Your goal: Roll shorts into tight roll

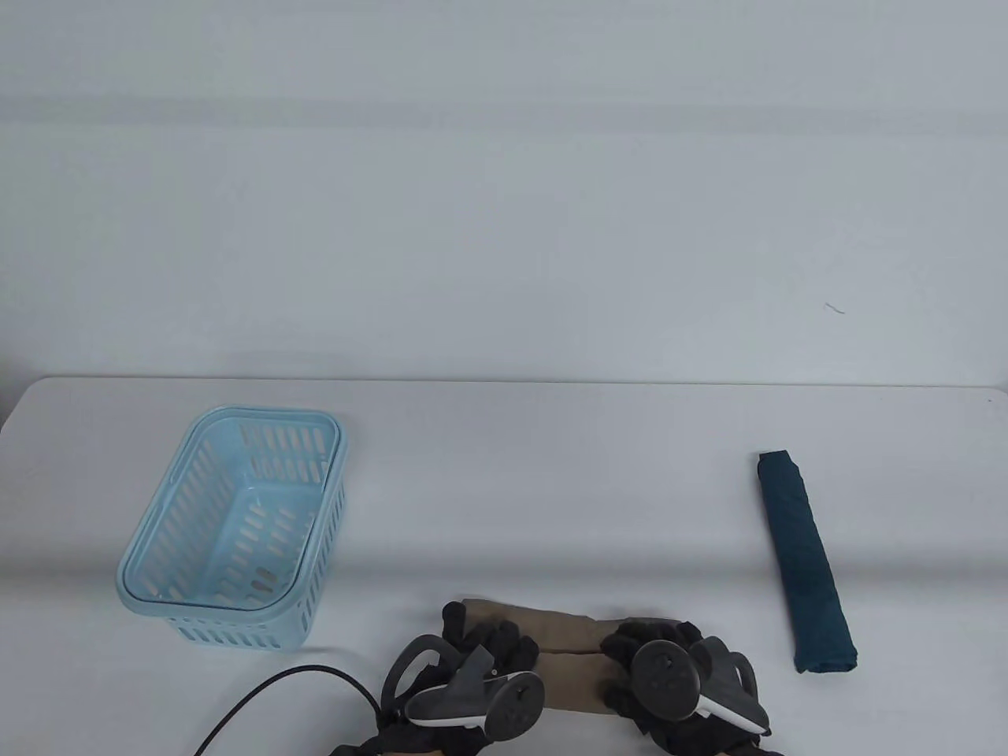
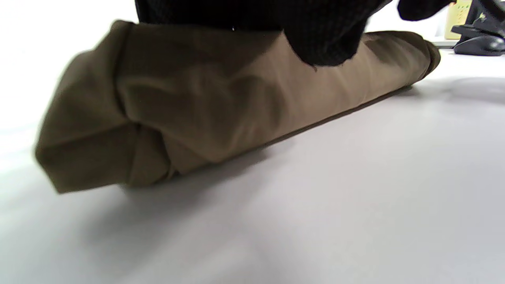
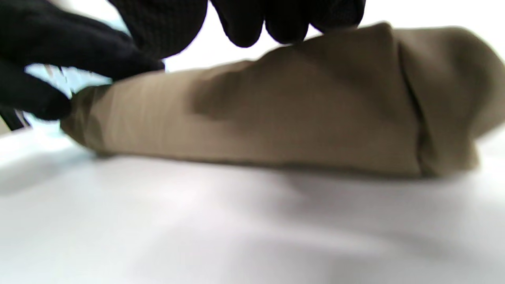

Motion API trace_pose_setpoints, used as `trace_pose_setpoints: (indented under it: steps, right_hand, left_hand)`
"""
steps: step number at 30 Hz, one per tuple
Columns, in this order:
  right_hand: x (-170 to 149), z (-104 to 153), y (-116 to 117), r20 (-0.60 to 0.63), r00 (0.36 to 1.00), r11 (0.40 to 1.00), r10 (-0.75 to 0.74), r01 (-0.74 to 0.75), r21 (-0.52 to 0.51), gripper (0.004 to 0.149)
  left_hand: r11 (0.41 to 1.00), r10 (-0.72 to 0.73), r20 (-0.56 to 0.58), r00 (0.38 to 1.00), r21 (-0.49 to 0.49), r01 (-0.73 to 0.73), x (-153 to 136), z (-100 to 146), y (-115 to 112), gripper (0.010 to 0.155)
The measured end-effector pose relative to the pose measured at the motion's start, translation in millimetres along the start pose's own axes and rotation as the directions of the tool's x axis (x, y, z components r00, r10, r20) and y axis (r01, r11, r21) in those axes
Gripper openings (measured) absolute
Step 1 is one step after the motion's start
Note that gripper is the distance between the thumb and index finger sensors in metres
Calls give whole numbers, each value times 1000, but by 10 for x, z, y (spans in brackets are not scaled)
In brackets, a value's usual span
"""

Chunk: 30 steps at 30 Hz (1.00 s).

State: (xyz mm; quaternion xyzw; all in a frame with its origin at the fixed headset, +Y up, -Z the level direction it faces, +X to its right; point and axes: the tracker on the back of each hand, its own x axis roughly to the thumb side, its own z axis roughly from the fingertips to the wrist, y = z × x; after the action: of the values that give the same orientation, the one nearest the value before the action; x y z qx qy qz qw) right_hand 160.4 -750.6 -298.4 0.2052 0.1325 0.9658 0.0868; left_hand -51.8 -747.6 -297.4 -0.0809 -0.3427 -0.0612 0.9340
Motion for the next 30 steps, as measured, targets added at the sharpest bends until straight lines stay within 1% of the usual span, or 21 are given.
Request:
trace_pose_setpoints:
  steps: [3,7,9,11,13,16,21,22,24,26,30]
  right_hand:
    - [-9,-62,120,-15,998,993,58,-56,103,75]
    - [-8,-116,242,-16,995,984,98,-94,153,77]
    - [11,-117,266,-13,992,983,125,-122,138,76]
    - [38,-118,254,-9,989,986,150,-149,71,72]
    - [45,-117,237,-8,987,986,160,-159,48,69]
    - [24,-114,201,-6,994,993,111,-110,45,67]
    - [-36,-104,140,-6,1000,998,-27,27,58,63]
    - [-53,-103,129,-10,998,996,-61,62,59,62]
    - [-79,-107,118,-17,994,992,-110,111,65,61]
    - [-107,-114,111,-27,986,983,-166,167,81,60]
    - [-141,-119,96,-31,976,970,-215,218,112,57]
  left_hand:
    - [1000,-18,-17,1000,-26,18,13,-47,-47,76]
    - [995,-14,-6,1000,-98,14,57,-109,-169,79]
    - [994,-15,-4,1000,-110,15,85,-123,-224,82]
    - [994,-43,7,999,-105,43,102,-135,-244,83]
    - [994,-48,11,999,-99,49,98,-133,-236,82]
    - [996,-13,6,1000,-92,14,62,-129,-211,78]
    - [989,65,11,998,-137,-63,-20,-120,-134,73]
    - [991,79,6,997,-113,-77,-45,-105,-89,71]
    - [989,114,6,993,-96,-113,-75,-94,-51,68]
    - [984,152,-1,988,-99,-151,-88,-84,-36,66]
    - [976,185,2,983,-120,-183,-100,-83,-3,63]
